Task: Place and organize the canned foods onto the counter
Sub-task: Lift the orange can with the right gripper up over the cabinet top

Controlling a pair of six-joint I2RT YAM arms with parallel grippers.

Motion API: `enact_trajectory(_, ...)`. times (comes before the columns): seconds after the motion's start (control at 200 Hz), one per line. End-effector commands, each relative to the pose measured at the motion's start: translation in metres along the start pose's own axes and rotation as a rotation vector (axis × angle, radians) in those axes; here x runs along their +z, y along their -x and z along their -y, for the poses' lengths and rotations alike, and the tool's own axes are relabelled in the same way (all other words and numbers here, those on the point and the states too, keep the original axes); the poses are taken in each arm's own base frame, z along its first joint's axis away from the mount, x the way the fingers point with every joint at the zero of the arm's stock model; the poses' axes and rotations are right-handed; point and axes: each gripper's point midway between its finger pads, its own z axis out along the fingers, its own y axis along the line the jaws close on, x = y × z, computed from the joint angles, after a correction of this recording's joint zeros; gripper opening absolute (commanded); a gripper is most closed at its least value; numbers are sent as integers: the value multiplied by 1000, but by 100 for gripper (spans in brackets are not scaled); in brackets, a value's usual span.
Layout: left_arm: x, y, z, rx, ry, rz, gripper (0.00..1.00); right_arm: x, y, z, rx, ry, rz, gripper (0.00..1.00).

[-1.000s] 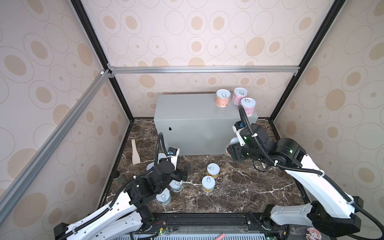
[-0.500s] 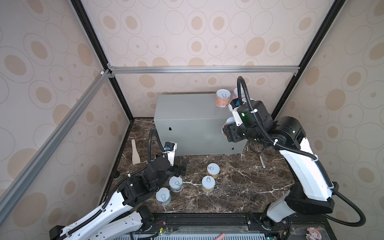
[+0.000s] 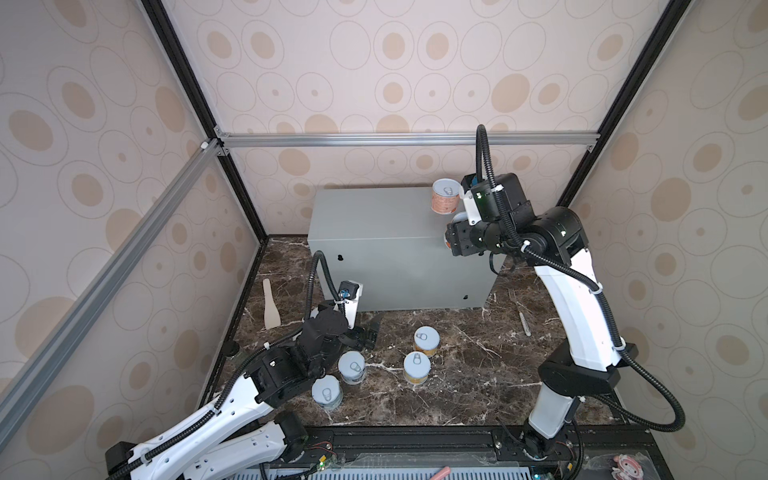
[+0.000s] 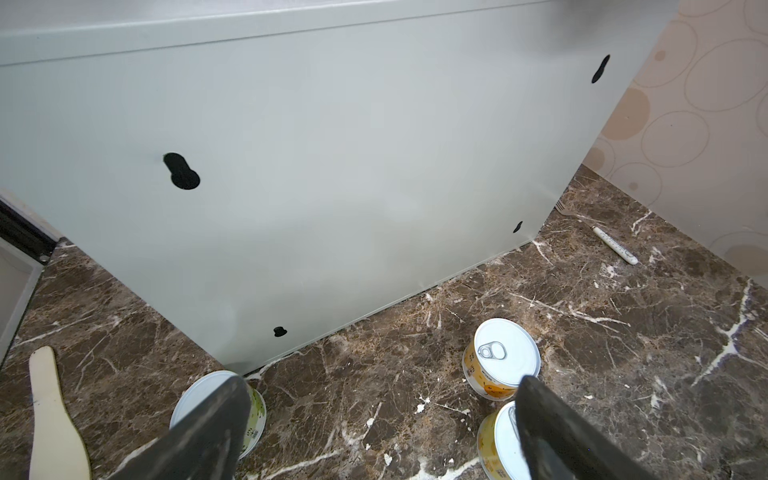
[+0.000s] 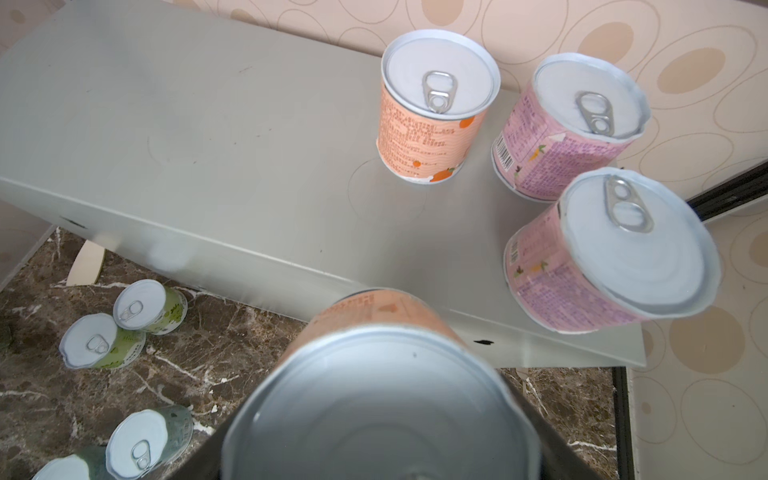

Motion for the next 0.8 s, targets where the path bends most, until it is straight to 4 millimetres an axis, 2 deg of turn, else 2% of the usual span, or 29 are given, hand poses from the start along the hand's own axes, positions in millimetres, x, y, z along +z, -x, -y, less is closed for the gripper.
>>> enact_trajectory(0.0, 2, 6, 7, 2, -30, 33, 99, 0, 17, 2, 13, 19, 56, 45)
enact_trajectory(0.17, 10, -3, 12, -4, -47, 16, 99, 18, 23, 8, 28, 6, 59, 46)
enact_trajectory(0.405, 14, -13, 11, 12, -38, 4, 99, 32, 33, 8, 30, -6, 84, 46)
enact_trajectory(0.79, 20, -20, 18, 11, -70, -16, 99, 57, 46, 14, 36, -42, 111, 50)
